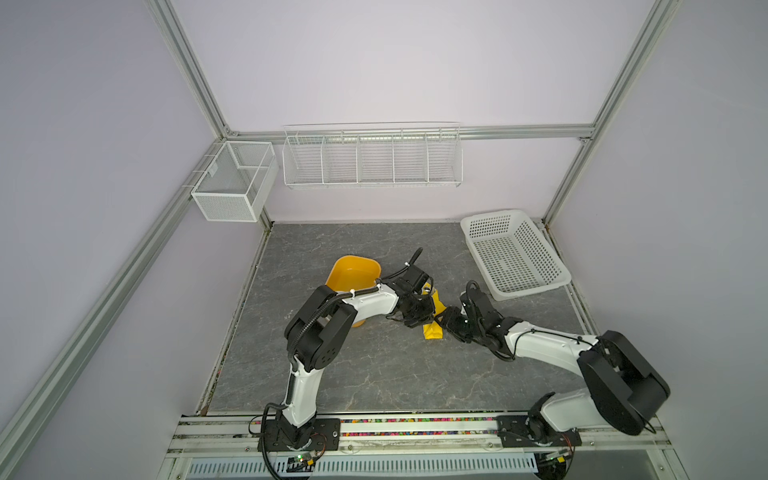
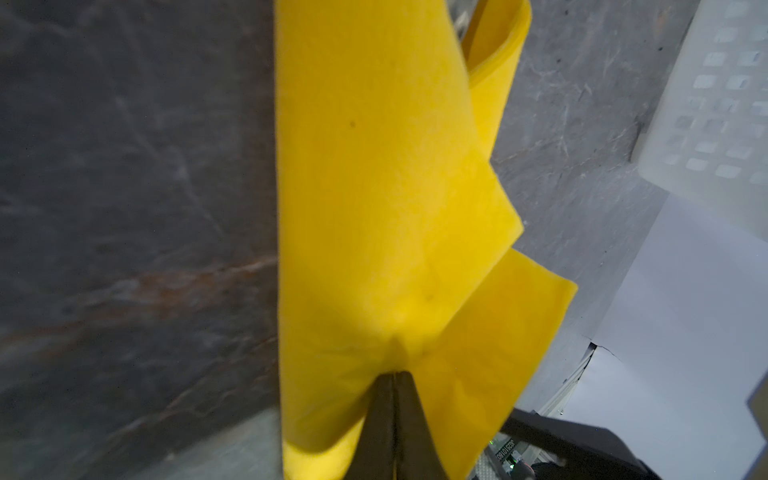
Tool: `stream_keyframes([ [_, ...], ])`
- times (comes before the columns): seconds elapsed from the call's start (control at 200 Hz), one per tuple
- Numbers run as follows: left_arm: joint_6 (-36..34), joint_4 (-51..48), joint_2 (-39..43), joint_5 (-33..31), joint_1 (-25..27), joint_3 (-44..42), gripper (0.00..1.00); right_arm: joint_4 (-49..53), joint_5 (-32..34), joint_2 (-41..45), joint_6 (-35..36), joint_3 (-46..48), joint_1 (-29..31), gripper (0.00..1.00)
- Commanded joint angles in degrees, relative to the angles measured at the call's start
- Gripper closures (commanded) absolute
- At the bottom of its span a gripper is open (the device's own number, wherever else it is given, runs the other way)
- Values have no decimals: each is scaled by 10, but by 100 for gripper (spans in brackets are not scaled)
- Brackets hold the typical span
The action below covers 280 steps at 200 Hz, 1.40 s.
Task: Place the utensils on the paper napkin and roll it up
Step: 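Pinch the bundle's lower end with the right gripper while the left gripper holds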
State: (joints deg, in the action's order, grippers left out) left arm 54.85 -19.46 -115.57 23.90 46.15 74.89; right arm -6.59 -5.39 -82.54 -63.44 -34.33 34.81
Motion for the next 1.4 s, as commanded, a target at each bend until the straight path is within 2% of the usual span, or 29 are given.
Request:
stream_keyframes([
  [0.0, 8, 6, -12, 3, 2, -6, 97, -27, -1, -9, -32, -3, -14, 47],
  [0.15, 9, 9, -12, 4, 3, -6, 97, -8, -25, -45, -39, -22, -24, 50],
  [0.285, 9, 11, -12, 5, 4, -7, 97, -36, -41, -73, -55, -19, -24, 48],
  [0.54, 8, 12, -12, 8, 4, -7, 97, -7, -27, -58, -44, -17, -24, 49],
  [0.62, 3, 5, -11, 7, 4, -3, 97, 12, -20, -52, -43, -15, -25, 54],
  [0.695, -2, -2, -10, 3, 4, 1, 97, 16, -18, -45, -40, -6, -26, 67],
  [0.79, -7, -2, -7, 7, 4, 5, 97, 17, -16, -39, -37, 5, -27, 73],
  [0.95, -28, -13, 17, 3, 4, 12, 95, 19, -16, -39, -24, 10, -33, 94],
  [1.16, -55, -42, 56, -1, 4, 0, 92, 27, -13, -38, -18, 12, -36, 94],
  [1.395, -66, -32, 83, 33, 7, -47, 94, 28, -12, -37, -15, 12, -36, 94],
])
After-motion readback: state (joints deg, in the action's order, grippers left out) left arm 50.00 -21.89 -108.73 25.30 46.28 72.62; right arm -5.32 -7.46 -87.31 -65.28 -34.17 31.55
